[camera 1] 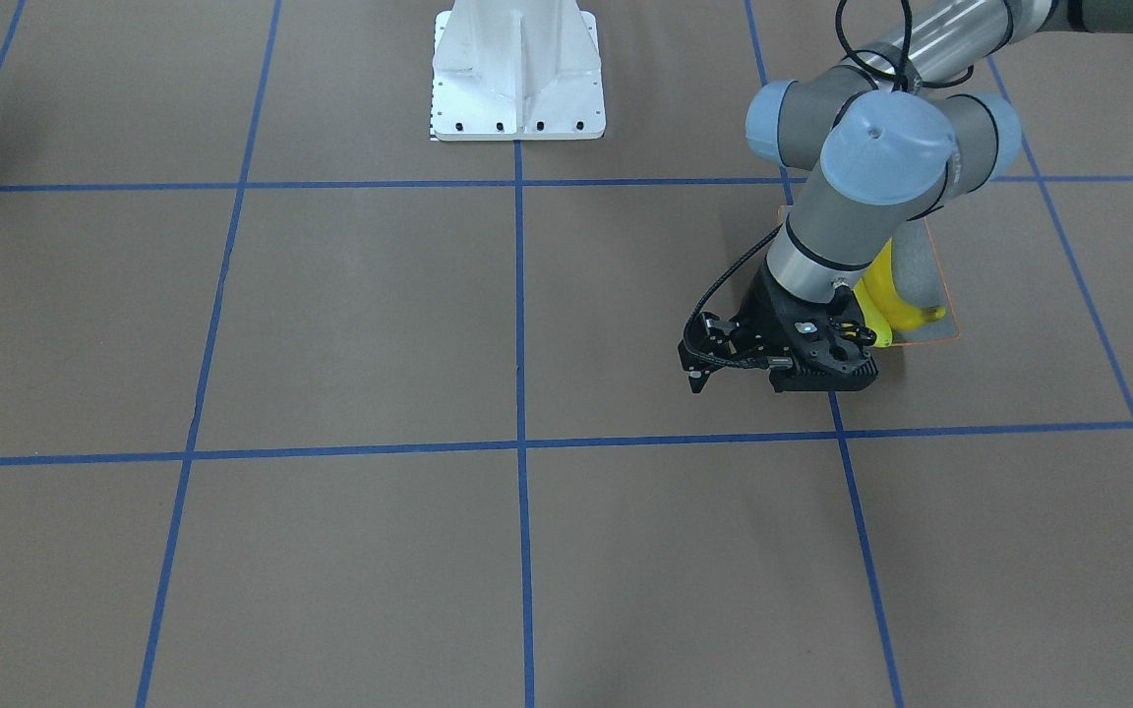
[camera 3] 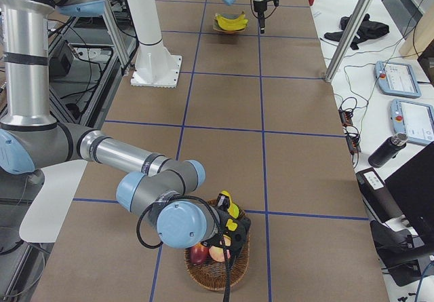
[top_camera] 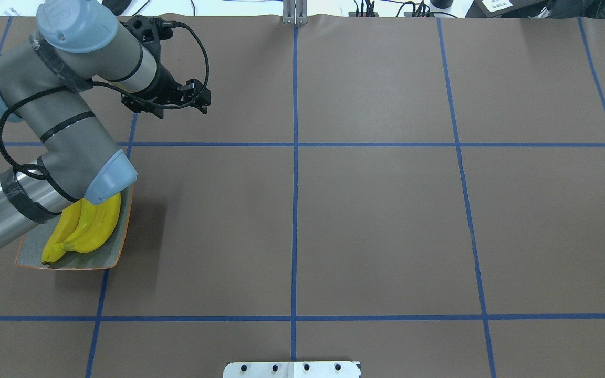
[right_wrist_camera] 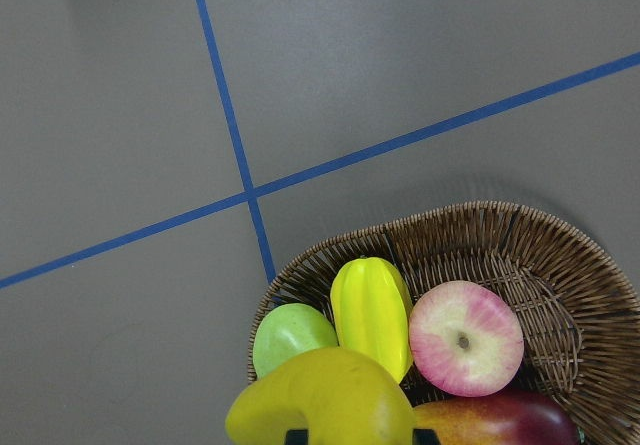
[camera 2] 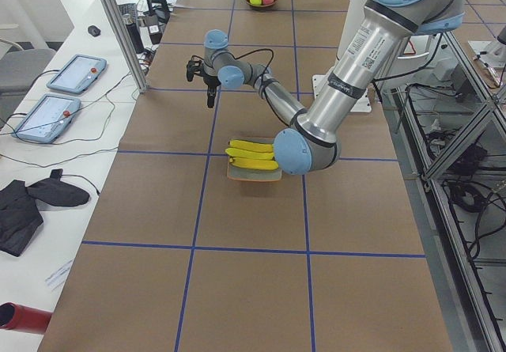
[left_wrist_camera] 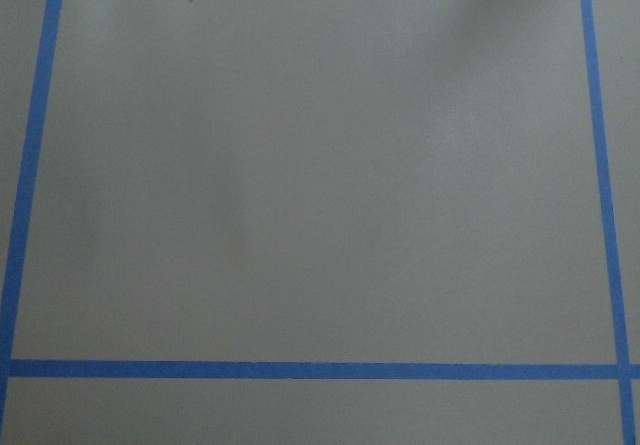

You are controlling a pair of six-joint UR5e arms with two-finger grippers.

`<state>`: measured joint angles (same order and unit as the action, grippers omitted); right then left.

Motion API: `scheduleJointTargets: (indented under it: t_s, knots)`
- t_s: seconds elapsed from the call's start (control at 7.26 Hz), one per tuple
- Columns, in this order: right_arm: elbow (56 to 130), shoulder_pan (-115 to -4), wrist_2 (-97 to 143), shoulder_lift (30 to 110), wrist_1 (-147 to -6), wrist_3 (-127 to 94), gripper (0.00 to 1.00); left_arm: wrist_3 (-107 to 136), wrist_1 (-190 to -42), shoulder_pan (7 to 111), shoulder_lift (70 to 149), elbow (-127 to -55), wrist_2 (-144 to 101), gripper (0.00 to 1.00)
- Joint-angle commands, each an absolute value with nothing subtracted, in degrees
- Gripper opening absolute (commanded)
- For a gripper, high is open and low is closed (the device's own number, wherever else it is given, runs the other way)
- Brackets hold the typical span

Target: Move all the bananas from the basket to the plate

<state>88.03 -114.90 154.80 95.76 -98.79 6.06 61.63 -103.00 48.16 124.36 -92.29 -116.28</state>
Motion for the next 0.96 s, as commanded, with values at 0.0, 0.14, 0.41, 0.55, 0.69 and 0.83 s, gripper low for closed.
scheduleJointTargets:
  t_s: [0.0,0.14,0.41,0.55,0.69,0.83]
  knots:
    - [86.1,-115.5,161.6,96.6,-98.8,5.7,0.0,61.6,-103.0,48.2,124.4,-92.2,-116.3,1.0]
    - [85.9,-115.5,163.4,96.9,-98.9,5.6,0.0,61.7,-103.0,48.1,124.4,-92.2,-116.2,1.0]
    - [86.0,-115.4,165.1,96.3,-98.9,5.4,0.0,61.8,-103.0,48.1,124.4,-92.2,-116.3,1.0]
    - [86.6,-115.4,165.1,95.7,-98.9,5.3,0.0,61.8,-102.9,48.1,124.4,-92.2,-116.2,1.0]
    - [86.7,-115.4,165.3,94.9,-98.9,5.4,0.0,61.8,-103.0,48.1,124.4,-92.2,-116.3,1.0]
    - [86.9,-115.1,165.8,93.9,-98.8,5.3,0.0,61.8,-103.0,48.1,124.4,-92.2,-116.3,1.0]
